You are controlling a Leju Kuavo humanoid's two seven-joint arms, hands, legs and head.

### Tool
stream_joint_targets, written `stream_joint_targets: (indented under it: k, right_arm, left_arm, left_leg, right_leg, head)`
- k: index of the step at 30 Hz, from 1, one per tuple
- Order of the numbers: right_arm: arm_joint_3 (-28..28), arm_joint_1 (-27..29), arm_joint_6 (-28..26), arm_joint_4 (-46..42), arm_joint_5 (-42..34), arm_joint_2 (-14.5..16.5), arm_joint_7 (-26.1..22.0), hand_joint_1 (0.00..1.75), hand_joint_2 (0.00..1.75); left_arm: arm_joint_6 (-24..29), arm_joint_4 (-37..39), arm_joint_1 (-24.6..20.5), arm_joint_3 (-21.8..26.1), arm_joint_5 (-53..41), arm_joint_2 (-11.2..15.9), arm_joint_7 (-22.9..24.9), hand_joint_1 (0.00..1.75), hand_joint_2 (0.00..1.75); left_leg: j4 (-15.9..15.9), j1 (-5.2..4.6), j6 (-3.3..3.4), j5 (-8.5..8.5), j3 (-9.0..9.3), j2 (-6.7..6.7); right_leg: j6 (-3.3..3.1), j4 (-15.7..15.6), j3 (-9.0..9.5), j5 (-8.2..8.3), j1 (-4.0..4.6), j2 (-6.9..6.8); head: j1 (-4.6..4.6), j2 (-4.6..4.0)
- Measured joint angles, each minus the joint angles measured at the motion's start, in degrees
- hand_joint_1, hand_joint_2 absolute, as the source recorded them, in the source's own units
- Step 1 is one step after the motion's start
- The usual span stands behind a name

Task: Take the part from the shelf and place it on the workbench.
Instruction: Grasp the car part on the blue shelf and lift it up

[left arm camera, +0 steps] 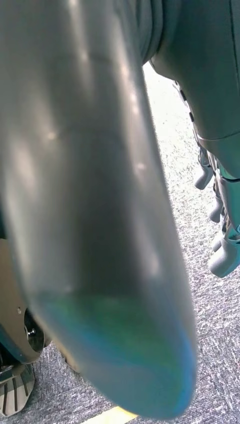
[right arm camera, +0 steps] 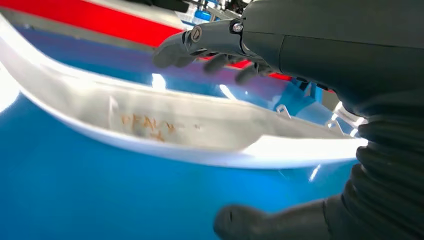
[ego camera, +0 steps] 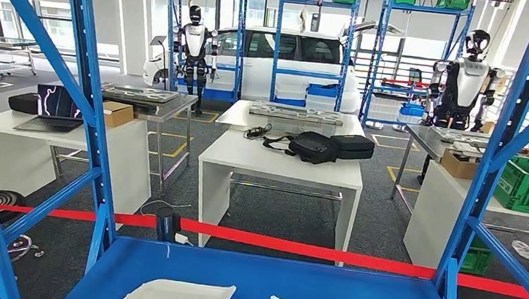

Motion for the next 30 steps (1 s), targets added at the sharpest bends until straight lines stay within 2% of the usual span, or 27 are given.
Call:
stream_joint_targets:
  k: [25,29,30]
  right_arm:
    - [2.83,0.05,-1.29,1.27,-0.72,-0.34,1.93,1.75,1.75]
    - [3.11,0.05,-1.51,1.27,-0.83,-0.34,2.31,1.75,1.75]
    - [3.16,0.05,-1.62,1.27,-0.86,-0.34,2.44,1.75,1.75]
  left_arm:
    - [0.00,0.00,0.07,0.20,-0.07,0.02,-0.35,0.00,0.00]
    - [0.00,0.00,0.07,0.20,-0.08,0.02,-0.35,0.00,1.75]
    - [0.00,0.00,0.07,0.21,-0.08,0.02,-0.35,0.00,1.75]
  left_leg:
    - [-0.02,-0.01,-0.02,-0.01,0.18,0.06]
    - [-0.02,-0.01,-0.02,-0.01,0.20,0.06]
    - [-0.02,-0.01,-0.02,-0.01,0.20,0.06]
  right_leg:
    - [-0.01,0.02,0.16,-0.08,0.09,0.02]
    - [-0.01,0.02,0.19,-0.08,0.09,0.02]
    - [-0.01,0.02,0.19,-0.08,0.09,0.02]
  head:
    - [0.00,0.00]
    - [0.00,0.00]
    - [0.00,0.00]
